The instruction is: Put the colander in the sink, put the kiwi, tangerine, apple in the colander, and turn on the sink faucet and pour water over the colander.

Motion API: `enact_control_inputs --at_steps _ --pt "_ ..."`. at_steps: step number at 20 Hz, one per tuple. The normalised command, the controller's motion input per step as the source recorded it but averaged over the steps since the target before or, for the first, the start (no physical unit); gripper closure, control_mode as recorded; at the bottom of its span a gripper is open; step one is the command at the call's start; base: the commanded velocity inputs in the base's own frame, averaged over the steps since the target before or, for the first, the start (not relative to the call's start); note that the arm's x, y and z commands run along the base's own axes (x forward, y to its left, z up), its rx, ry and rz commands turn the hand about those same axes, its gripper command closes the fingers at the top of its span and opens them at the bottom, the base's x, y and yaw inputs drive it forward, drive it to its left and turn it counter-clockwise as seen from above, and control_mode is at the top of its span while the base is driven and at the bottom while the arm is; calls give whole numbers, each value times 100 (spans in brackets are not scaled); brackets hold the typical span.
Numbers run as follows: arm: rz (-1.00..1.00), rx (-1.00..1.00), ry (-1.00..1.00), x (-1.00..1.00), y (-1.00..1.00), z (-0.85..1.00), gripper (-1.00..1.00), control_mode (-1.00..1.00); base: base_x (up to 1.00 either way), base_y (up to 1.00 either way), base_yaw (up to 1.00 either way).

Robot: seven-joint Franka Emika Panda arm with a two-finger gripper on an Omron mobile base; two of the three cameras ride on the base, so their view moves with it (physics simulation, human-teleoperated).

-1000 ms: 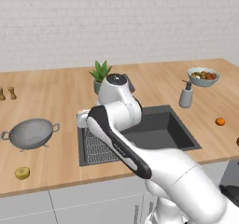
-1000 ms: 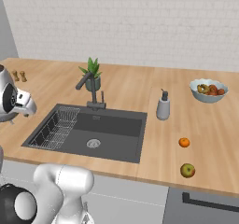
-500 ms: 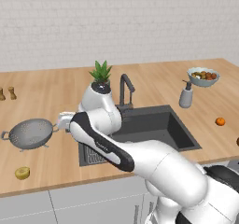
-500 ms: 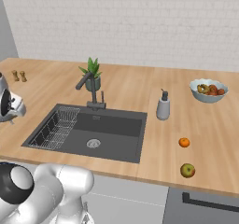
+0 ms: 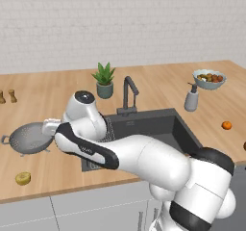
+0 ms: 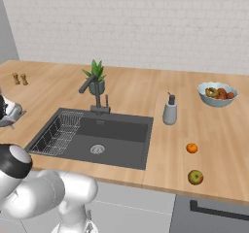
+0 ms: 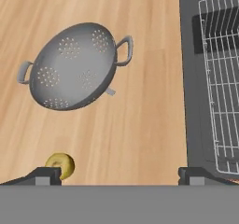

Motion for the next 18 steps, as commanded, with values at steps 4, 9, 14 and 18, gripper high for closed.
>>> enact_control_inputs --at_steps 4,9,14,18 --pt "-5 0 3 23 37 -13 -100 -100 0 0 0" --pt "-3 0 3 27 31 -22 -100 -100 0 0 0" --pt "0 0 1 24 17 -21 -100 -100 0 0 0" --pt "-1 0 0 25 5 -17 -100 -100 0 0 0"
